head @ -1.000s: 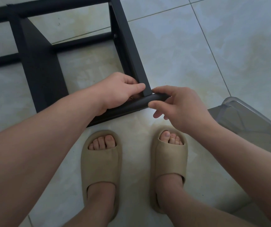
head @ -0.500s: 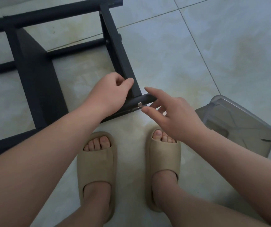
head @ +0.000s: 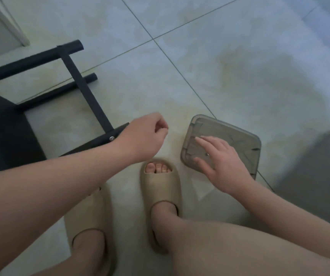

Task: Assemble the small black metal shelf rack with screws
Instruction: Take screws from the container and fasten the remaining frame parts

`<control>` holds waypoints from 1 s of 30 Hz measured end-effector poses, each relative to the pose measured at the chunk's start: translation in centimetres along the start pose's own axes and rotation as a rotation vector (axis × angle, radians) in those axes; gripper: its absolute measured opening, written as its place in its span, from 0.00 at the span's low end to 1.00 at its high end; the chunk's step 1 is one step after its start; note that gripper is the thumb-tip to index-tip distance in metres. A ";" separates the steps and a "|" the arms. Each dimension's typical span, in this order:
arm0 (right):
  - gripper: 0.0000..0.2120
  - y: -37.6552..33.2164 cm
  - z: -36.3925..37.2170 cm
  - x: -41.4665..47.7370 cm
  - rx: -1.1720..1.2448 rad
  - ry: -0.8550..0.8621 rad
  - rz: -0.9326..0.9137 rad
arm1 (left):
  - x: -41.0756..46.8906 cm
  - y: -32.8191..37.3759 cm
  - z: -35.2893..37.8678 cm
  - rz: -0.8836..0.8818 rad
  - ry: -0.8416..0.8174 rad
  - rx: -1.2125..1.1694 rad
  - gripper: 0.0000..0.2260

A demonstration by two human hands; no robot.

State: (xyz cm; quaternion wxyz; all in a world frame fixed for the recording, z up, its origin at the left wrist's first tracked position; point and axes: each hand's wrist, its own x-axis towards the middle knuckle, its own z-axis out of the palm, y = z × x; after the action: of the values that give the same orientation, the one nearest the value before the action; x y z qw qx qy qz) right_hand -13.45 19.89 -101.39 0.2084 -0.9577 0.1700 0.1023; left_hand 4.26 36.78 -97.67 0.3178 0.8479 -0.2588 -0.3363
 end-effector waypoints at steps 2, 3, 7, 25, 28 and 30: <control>0.24 1.9 0.4 -0.5 0.039 -0.009 0.076 | 0.1 0.7 2.1 -0.067 -0.183 0.055 0.07; 0.23 2.7 0.6 -0.4 0.067 -0.031 0.114 | 0.3 1.0 3.0 -0.096 -0.266 0.095 0.09; 0.20 4.7 2.0 1.7 0.111 -0.180 0.186 | 1.7 1.2 6.5 -0.139 -0.447 0.210 0.19; 0.07 5.3 7.9 9.3 -0.077 -0.482 0.046 | 5.1 -1.0 9.9 -0.264 -0.356 -0.210 0.08; 0.05 5.4 7.9 8.9 -0.072 -0.474 0.068 | 5.0 -1.0 9.9 -0.286 -0.357 -0.241 0.11; 0.03 5.8 7.6 8.3 -0.044 -0.452 0.103 | 4.9 -0.7 9.7 -0.303 -0.379 -0.234 0.11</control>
State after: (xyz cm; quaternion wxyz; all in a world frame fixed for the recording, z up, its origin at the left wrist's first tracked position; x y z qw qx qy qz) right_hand -8.91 15.90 -112.44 0.2145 -0.9049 0.1654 0.3283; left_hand 0.40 30.48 -105.70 0.3054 0.7564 -0.1431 -0.5604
